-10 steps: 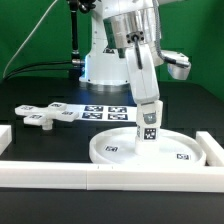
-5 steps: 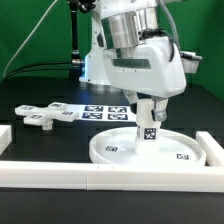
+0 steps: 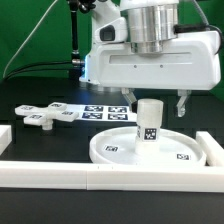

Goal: Assemble round table

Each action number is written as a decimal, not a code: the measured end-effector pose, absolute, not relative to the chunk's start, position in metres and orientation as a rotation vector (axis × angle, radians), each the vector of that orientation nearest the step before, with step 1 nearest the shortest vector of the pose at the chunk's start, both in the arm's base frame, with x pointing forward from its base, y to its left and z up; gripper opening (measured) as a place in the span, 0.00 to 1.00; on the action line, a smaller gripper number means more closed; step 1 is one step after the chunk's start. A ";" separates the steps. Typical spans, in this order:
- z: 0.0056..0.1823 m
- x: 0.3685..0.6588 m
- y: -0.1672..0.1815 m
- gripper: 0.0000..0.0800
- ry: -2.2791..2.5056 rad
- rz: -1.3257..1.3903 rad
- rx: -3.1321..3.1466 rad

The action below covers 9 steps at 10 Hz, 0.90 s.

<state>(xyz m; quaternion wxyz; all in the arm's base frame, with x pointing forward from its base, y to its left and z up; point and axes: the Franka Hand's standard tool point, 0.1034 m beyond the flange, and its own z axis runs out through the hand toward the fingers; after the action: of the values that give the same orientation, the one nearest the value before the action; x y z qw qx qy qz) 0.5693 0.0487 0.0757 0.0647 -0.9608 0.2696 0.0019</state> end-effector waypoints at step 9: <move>0.070 0.565 0.035 0.69 -0.077 -0.043 -3.028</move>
Offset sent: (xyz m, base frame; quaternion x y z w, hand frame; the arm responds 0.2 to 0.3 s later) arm -0.0024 -0.0072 -0.0013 0.0114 0.0060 -0.1925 0.9812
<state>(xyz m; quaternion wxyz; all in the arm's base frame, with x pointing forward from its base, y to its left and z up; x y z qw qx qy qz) 0.5645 0.0351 0.0701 0.0560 -0.9980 -0.0255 -0.0143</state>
